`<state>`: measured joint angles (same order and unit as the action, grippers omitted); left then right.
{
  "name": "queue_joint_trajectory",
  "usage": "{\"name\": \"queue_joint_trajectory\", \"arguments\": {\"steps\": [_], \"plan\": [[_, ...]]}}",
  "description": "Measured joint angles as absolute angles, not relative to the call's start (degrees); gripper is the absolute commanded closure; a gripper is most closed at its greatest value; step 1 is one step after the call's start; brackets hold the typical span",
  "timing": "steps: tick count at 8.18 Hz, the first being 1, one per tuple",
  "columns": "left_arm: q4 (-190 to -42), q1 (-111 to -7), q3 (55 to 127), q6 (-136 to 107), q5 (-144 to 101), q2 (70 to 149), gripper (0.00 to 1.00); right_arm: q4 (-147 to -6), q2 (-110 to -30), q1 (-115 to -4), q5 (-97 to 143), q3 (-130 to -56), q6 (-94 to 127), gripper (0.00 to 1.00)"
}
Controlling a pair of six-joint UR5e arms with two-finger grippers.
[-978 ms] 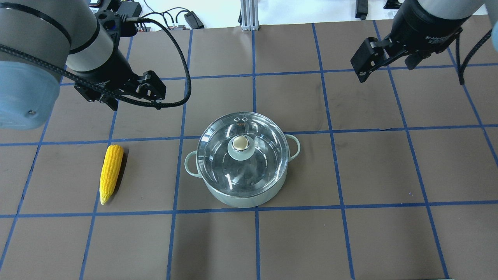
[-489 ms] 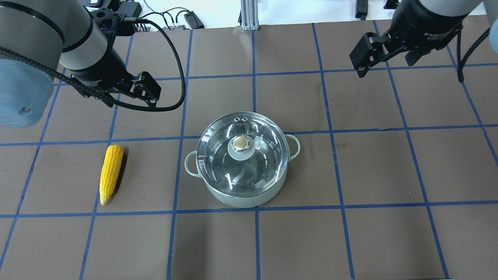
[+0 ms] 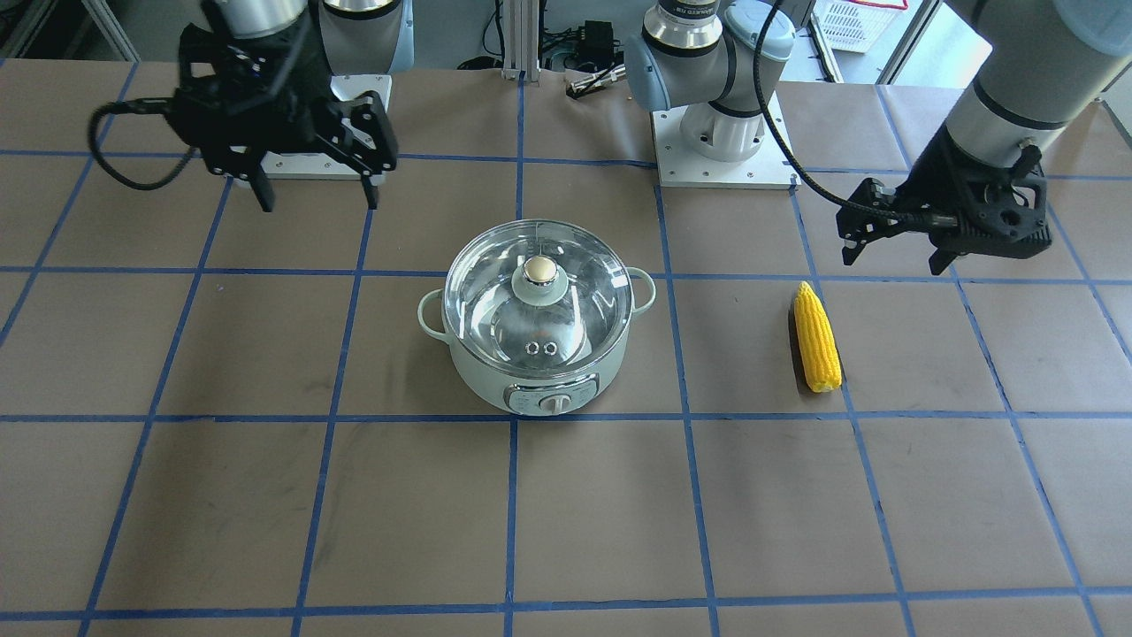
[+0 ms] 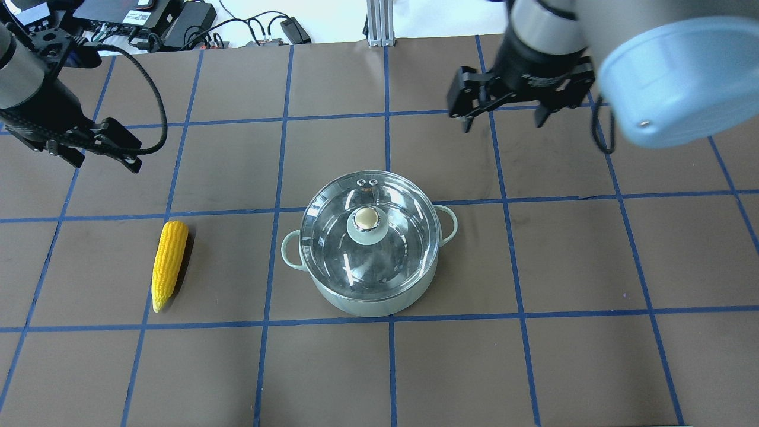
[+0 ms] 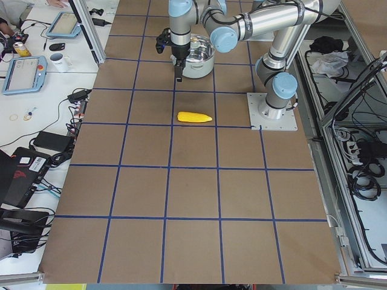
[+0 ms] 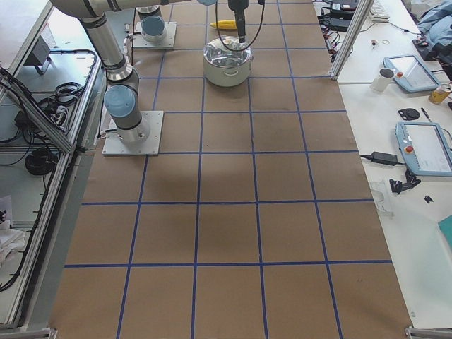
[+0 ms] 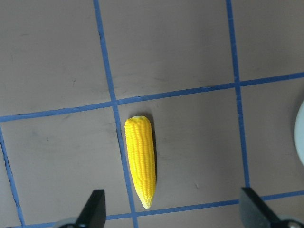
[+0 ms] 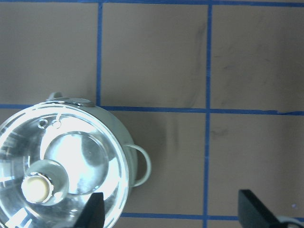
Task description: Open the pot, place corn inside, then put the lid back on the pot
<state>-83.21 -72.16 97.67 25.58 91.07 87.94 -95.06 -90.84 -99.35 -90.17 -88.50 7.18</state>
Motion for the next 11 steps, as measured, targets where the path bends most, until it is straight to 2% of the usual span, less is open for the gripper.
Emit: {"name": "queue_joint_trajectory", "arguments": {"steps": [4, 6, 9, 11], "plan": [[-82.00, -67.54, 98.26, 30.70, 91.01, 96.43, 0.00, -105.03, -80.22, -116.13, -89.75, -88.95, 25.65, 0.00], [-80.76, -67.36, 100.17, 30.52, 90.93, 99.92, 0.00, -106.03, -77.66, -118.66, -89.54, -90.48, 28.63, 0.00], [-74.71, -67.33, 107.05, 30.45, 91.48, 104.32, 0.00, -106.31, -76.36, -119.14, -89.76, -92.62, 29.29, 0.00], [-74.06, -67.32, 108.42, 30.25, 91.37, 106.23, 0.00, -107.23, -75.61, -119.18, -89.37, -93.00, 29.73, 0.02]]}}
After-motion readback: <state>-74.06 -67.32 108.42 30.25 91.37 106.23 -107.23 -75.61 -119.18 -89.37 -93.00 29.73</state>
